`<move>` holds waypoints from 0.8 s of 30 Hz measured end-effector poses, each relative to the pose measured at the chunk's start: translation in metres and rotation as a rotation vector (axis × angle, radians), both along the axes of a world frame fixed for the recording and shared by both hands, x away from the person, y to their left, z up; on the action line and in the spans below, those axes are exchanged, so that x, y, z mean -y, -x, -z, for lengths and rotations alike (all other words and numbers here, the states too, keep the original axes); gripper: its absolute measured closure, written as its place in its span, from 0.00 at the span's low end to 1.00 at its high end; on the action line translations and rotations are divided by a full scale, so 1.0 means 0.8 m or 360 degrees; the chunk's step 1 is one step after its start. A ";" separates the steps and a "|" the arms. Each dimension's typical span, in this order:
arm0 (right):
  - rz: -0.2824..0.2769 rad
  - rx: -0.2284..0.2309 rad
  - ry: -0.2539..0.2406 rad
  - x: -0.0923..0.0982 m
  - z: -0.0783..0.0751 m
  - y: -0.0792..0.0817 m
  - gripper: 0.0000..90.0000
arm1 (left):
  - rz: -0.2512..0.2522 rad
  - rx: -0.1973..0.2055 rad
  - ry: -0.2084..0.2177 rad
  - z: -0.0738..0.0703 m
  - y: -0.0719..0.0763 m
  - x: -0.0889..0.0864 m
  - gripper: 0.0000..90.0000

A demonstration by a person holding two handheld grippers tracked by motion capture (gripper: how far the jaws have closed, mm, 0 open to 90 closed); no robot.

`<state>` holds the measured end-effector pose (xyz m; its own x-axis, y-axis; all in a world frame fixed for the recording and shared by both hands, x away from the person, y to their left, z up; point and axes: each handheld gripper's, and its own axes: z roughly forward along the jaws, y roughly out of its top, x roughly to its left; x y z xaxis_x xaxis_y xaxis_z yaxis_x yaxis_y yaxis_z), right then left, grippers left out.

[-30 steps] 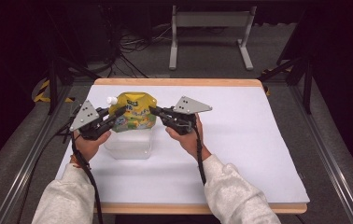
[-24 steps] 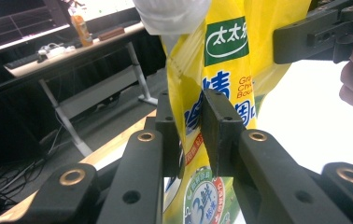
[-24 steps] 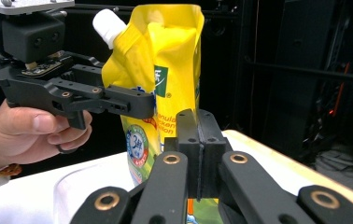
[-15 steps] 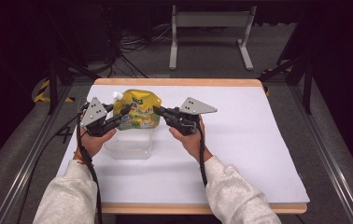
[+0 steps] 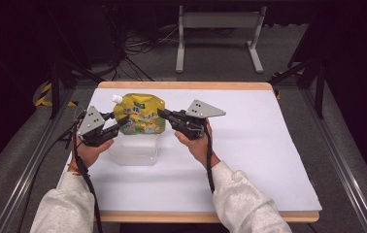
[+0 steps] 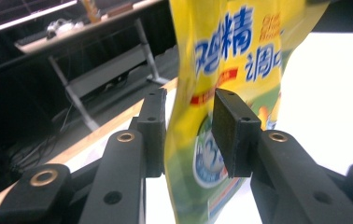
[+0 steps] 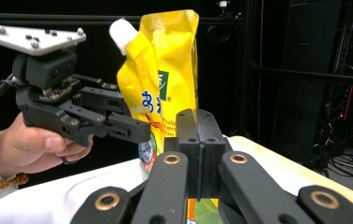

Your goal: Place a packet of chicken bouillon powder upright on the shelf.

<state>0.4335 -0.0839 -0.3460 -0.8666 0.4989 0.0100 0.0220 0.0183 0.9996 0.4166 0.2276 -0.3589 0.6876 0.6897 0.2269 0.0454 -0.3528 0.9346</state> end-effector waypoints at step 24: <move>-0.0028 -0.0060 0.0103 -0.031 0.002 -0.008 1.00 | -0.0018 -0.0081 0.0176 0.018 0.003 -0.033 0.84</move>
